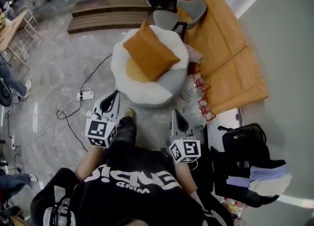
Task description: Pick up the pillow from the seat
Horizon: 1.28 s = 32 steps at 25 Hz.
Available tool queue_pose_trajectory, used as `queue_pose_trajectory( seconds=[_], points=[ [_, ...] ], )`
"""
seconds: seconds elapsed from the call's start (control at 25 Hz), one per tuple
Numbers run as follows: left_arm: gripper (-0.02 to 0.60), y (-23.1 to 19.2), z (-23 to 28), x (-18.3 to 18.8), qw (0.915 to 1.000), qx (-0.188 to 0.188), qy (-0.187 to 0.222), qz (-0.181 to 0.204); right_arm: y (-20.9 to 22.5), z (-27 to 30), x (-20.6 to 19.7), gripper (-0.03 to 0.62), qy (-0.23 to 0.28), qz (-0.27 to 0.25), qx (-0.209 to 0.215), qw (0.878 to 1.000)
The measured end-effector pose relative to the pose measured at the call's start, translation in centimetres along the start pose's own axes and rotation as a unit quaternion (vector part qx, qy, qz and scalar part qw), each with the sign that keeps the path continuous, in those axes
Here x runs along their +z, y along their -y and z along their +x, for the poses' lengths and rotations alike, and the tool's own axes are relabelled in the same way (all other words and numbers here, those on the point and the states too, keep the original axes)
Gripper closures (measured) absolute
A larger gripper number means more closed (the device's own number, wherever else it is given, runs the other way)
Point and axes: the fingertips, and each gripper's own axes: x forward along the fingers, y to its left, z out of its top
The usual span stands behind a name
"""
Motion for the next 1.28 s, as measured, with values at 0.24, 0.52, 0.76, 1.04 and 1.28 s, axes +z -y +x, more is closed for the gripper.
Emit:
queue_pose_trajectory(
  seconds=[0.24, 0.52, 0.76, 1.04, 1.28],
  points=[
    [0.574, -1.7, 6.5, 0.7, 0.9998, -0.018, -0.001, 0.002, 3.0, 4.9, 0.3, 0.572, -0.002, 0.005, -0.018, 1.0],
    [0.574, -5.5, 14.4, 2.4, 0.9996, -0.026, -0.005, 0.001, 5.8, 12.4, 1.7, 0.572, -0.008, 0.008, -0.03, 0.999],
    [0.574, -9.7, 21.0, 3.9, 0.9993, -0.036, -0.01, -0.004, 7.4, 19.9, 3.3, 0.572, -0.012, 0.01, -0.033, 0.999],
    [0.574, -14.1, 28.4, 4.4, 0.9987, -0.051, -0.008, 0.003, 9.7, 28.2, 4.7, 0.572, -0.01, 0.009, -0.046, 0.999],
    [0.572, -15.7, 34.0, 4.7, 0.9964, -0.079, -0.032, -0.005, 11.6, 33.8, 5.5, 0.572, -0.011, 0.006, -0.058, 0.998]
  ],
)
